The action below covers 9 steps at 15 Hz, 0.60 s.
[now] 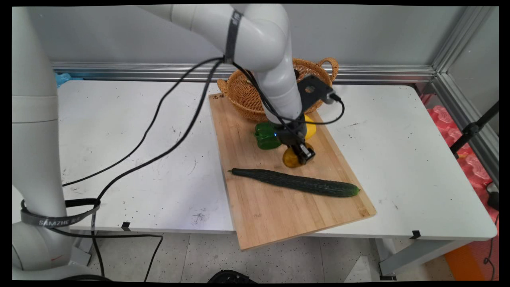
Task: Place the picked object in the vegetable basket
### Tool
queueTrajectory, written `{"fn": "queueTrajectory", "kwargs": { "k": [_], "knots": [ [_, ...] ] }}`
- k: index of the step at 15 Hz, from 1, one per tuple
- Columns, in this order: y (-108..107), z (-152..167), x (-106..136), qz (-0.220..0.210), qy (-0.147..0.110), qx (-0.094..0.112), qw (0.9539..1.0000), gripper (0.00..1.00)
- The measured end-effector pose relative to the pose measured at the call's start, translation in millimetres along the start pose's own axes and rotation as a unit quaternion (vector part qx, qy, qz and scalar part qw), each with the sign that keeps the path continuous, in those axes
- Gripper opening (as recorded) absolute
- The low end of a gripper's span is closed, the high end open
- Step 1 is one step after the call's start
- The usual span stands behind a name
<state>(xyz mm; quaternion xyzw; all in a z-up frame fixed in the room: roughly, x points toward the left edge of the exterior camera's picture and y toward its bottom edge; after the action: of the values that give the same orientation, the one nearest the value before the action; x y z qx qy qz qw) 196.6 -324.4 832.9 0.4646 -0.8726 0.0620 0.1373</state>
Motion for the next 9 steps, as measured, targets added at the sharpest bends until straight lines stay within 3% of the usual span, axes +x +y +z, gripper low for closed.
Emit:
{"fn": "queueTrajectory", "kwargs": {
  "k": [5, 9],
  "knots": [
    [-10.1, -39.6, 0.7, 0.009, 0.016, 0.007, 0.9998, 0.0],
    [-31.5, -87.3, -2.3, 0.012, 0.035, 0.016, 0.9992, 0.0]
  ]
}}
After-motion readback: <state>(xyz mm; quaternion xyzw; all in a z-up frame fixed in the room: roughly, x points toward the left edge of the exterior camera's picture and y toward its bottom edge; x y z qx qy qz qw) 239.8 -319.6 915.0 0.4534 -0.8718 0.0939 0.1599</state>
